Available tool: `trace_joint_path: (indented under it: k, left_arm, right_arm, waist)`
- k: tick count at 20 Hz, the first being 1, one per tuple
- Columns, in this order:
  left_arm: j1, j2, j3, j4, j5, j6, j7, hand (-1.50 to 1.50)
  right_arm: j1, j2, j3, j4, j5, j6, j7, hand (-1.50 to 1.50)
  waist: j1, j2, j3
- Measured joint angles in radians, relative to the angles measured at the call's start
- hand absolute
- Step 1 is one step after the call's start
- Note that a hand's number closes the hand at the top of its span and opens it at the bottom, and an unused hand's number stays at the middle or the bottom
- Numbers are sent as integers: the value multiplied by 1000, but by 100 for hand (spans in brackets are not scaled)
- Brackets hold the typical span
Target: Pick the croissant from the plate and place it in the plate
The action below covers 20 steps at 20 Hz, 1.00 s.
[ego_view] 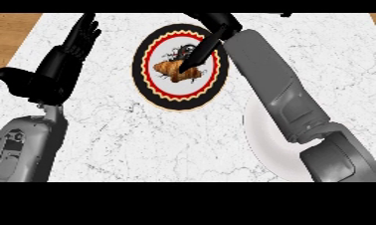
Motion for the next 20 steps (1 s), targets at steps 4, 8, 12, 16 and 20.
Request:
trace_joint_path:
  k: [4, 8, 12, 16, 20]
  left_arm:
    - [7, 3, 12, -11, 9, -3, 5, 0]
    - [12, 3, 7, -23, 5, -6, 3, 0]
    - [11, -7, -2, -33, 0, -3, 0, 0]
    - [8, -8, -6, -39, -1, -7, 6, 0]
    - [-7, -5, -2, -37, 0, -9, 9, 0]
  right_arm:
    - [-6, -65, -37, 32, -25, 58, -18, -150]
    - [4, -149, -49, 48, -28, 134, -62, -150]
    - [16, -218, -46, 56, -16, 168, -89, -150]
    - [16, -270, -43, 58, -7, 184, -89, -150]
    - [28, -318, -37, 54, 4, 197, -95, -150]
  waist:
    - [-3, 4, 0]
    - [2, 11, 1]
    - [12, 18, 2]
    - [20, 22, 3]
    - [27, 30, 4]
